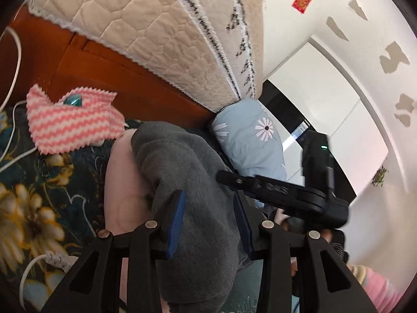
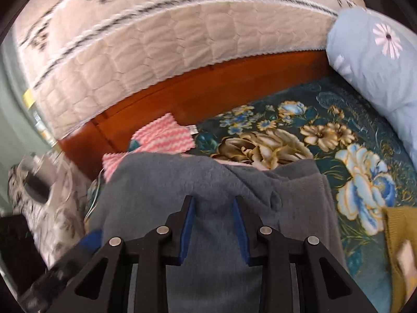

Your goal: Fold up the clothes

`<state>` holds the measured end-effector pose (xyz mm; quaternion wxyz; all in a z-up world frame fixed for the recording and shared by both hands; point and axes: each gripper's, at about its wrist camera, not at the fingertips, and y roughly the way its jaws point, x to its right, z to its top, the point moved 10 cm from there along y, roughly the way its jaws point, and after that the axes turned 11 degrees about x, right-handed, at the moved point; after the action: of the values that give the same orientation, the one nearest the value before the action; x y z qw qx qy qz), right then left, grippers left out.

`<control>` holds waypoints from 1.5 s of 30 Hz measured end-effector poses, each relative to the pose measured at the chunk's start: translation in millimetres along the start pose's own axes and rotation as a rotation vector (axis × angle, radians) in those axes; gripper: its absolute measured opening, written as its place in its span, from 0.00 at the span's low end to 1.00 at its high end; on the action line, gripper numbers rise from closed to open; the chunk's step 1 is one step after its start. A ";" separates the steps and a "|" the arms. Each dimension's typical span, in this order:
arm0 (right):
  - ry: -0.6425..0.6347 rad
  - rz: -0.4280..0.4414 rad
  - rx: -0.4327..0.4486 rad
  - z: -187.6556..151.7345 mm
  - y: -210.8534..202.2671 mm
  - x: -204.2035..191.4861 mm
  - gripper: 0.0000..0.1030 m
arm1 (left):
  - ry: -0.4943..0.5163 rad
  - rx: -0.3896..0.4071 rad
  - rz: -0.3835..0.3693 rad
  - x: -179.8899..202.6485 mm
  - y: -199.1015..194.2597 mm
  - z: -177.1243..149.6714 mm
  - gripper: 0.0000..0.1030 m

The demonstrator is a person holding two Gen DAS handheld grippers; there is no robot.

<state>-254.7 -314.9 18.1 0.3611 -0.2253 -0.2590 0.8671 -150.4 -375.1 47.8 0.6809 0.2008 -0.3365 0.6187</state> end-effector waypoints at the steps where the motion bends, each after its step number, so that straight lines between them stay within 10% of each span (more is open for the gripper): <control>1: 0.031 -0.002 -0.014 -2.0 8.1 3.7 0.33 | -0.005 0.000 0.007 -1.4 1.3 -1.3 0.38; 9: 0.061 -0.062 -0.090 -15.7 48.7 16.0 0.32 | -0.026 -0.004 0.051 -15.4 10.3 -9.2 0.38; 20: 0.028 -0.070 -0.008 -33.1 -33.8 28.1 0.32 | -0.053 0.000 0.047 -20.3 10.4 -10.3 0.38; 29: 0.046 -0.140 -0.036 -53.6 -7.9 55.8 0.32 | -0.059 -0.009 0.027 -15.0 12.5 -10.9 0.38; 37: 0.174 -0.073 0.132 -59.1 -64.9 59.8 0.32 | 0.099 0.000 0.027 32.4 -16.0 -4.6 0.39; 45: 0.281 -0.054 0.151 -92.7 -98.6 81.9 0.32 | 0.174 -0.205 0.058 48.5 -6.0 -46.2 0.39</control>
<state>-203.1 -167.8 -9.1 0.4327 -0.3094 -0.1459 0.8341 -134.4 -309.8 50.9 0.7062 0.0659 -0.3432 0.6157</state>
